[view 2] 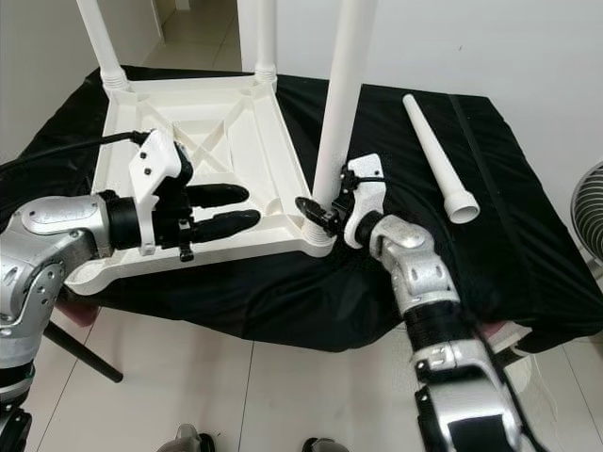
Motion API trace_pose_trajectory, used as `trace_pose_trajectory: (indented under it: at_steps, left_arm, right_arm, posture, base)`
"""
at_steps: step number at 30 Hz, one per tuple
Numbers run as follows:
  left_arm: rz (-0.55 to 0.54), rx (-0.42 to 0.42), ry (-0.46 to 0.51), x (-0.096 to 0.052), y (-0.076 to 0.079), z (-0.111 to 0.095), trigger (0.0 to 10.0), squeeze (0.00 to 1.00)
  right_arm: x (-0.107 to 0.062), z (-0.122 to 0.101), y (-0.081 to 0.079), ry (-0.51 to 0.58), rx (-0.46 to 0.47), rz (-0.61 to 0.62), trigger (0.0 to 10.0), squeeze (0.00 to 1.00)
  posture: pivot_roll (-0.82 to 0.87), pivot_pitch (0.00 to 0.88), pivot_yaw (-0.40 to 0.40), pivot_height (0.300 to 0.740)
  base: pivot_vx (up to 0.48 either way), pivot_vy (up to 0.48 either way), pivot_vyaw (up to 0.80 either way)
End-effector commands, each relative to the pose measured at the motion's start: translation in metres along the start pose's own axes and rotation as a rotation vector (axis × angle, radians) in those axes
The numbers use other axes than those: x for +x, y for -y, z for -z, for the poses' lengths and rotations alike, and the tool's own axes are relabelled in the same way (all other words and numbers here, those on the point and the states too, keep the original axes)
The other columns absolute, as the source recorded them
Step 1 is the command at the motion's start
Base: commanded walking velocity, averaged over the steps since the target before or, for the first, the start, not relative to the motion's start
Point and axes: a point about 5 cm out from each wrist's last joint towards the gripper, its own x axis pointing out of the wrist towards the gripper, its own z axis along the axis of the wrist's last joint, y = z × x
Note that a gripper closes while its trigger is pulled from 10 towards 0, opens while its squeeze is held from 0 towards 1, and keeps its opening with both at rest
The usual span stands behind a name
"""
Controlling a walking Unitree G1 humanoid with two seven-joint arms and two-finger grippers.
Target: Building children table
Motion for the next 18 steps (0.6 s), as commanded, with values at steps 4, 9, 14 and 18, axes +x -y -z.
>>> trace_pose_trajectory:
  at_steps: [4, 9, 14, 18]
  left_arm:
    - [-0.051, -0.006, -0.002, -0.001, 0.000, 0.000, 10.0, 0.00]
    - [-0.047, -0.016, -0.037, 0.002, 0.000, 0.004, 10.0, 0.00]
    - [-0.107, -0.031, -0.082, 0.006, -0.008, 0.012, 10.0, 0.00]
    - [-0.120, -0.031, -0.086, 0.007, -0.009, 0.013, 10.0, 0.00]
  right_arm:
    - [-0.016, 0.045, 0.007, -0.202, 0.079, 0.300, 0.0, 0.00]
    - [-0.021, 0.051, -0.009, -0.203, 0.196, 0.491, 0.0, 0.00]
    - [-0.016, 0.044, -0.023, -0.153, 0.196, 0.517, 0.0, 0.00]
    - [-0.014, 0.031, -0.027, -0.097, 0.147, 0.473, 10.0, 0.00]
  posture:
    - [-0.01, 0.164, 0.012, 0.740]
    - [-0.01, 0.174, 0.020, 0.740]
    - [-0.01, 0.176, 0.019, 0.740]
    - [-0.01, 0.175, 0.017, 0.740]
  base:
    - [0.000, 0.000, 0.00]
    - [0.000, 0.000, 0.00]
    - [0.000, 0.000, 0.00]
    - [0.000, 0.000, 0.00]
